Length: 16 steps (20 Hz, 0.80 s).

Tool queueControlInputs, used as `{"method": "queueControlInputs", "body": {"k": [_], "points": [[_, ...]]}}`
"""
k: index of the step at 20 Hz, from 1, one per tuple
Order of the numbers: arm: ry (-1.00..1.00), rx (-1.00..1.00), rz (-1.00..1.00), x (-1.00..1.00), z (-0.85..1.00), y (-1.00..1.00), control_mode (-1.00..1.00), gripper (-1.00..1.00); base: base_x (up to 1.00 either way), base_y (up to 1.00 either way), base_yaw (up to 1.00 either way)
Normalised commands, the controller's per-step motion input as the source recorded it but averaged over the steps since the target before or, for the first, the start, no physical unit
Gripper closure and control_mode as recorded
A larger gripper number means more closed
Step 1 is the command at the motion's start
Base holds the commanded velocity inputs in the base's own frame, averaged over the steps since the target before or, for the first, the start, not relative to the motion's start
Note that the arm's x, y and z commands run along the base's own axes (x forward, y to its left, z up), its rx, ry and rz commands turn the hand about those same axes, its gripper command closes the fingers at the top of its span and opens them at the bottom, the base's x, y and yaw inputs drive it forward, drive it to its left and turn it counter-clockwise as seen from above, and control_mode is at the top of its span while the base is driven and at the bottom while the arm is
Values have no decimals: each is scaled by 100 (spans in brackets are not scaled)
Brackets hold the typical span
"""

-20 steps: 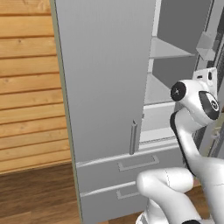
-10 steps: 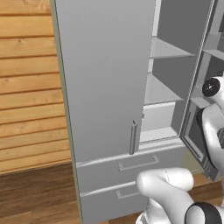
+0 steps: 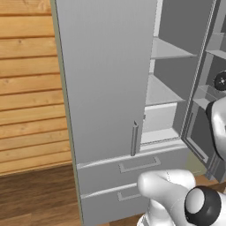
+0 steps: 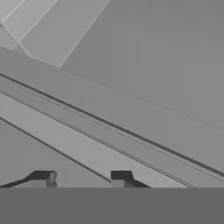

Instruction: Grab a lemon wedge from the fridge and one ice cube from the ice bowl, and put them in the glass of lemonade.

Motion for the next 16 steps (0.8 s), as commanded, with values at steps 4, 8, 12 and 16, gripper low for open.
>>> {"method": "queueControlInputs", "body": {"k": [4,8,12,16], "points": [[-14,6,0,-72,13,1,-100,-100,0,0,0],[-26,5,0,-68,39,37,-100,-100,0,0,0],[-39,16,0,-72,19,62,-100,-100,0,0,0],[-54,47,0,-38,-1,79,-100,-100,0,0,0]]}}
